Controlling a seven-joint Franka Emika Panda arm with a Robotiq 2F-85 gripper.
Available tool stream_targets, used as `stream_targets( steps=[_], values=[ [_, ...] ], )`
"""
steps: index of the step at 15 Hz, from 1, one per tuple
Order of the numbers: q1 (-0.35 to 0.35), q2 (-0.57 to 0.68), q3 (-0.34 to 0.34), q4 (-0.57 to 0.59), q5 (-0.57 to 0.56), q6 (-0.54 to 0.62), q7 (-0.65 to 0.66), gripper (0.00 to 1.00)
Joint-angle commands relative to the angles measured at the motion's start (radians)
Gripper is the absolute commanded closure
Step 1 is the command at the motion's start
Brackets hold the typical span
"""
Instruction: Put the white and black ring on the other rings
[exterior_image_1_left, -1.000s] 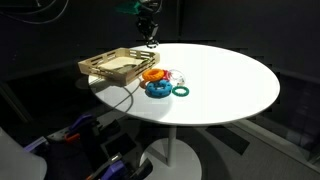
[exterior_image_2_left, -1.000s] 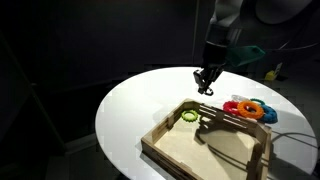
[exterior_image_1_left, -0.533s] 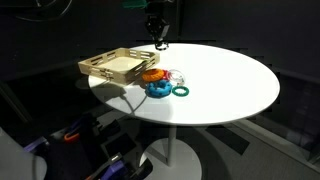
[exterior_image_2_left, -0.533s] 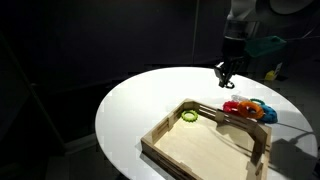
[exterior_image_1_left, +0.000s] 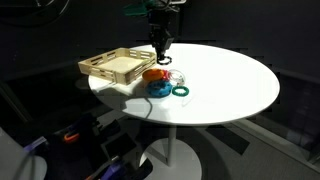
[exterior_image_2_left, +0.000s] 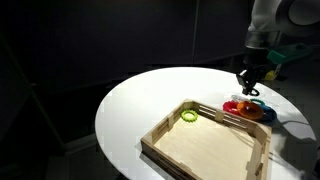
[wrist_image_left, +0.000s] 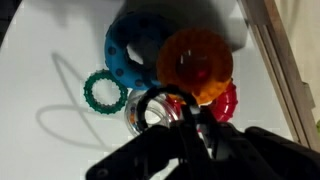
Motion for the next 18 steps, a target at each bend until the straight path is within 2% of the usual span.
stream_targets(
  steps=[1, 2, 3, 4, 10, 12, 18],
  values=[
    [-0.015, -0.022, -0.001, -0.051, -0.012, -0.007, 0.009, 0.91],
    [-0.017, -0.022, -0.001, -0.059, -0.012, -0.007, 0.007, 0.61],
    [-0.017, -0.023, -0.001, -0.065, -0.011, -0.009, 0.005, 0.60],
    [-0.017, -0.024, -0.001, -0.069, -0.011, -0.011, 0.004, 0.53],
    [-0.016, -0.047, 0.003, -0.071, 0.034, -0.024, -0.050, 0.06],
    [-0.015, -0.063, 0.005, -0.065, 0.067, -0.038, -0.092, 0.00],
    [-0.007, -0.144, 0.010, -0.040, 0.177, -0.166, -0.254, 0.00]
  ],
)
